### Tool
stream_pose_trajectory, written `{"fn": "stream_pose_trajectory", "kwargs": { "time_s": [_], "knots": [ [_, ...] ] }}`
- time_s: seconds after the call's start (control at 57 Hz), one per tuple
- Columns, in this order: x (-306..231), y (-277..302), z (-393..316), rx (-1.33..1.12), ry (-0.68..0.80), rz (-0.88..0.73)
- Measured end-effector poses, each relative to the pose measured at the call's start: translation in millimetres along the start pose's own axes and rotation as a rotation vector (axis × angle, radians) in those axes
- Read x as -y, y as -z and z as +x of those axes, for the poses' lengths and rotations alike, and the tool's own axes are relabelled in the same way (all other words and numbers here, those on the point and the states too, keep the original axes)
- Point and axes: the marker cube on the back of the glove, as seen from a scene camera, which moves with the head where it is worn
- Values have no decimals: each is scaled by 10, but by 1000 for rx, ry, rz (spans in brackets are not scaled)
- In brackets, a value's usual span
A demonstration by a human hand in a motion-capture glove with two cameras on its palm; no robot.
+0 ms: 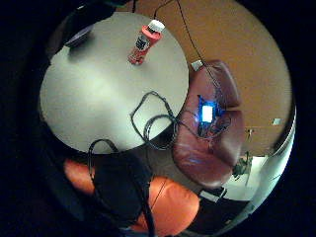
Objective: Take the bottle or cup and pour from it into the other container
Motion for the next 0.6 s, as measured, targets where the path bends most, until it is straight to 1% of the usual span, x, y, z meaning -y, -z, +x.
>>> {"fn": "stream_pose_trajectory", "kwargs": {
  "time_s": [0.368,0.596],
  "knots": [
    [160,10,-32,-16,4,-11],
    [434,150,-313,-14,40,-11]
  ]
}}
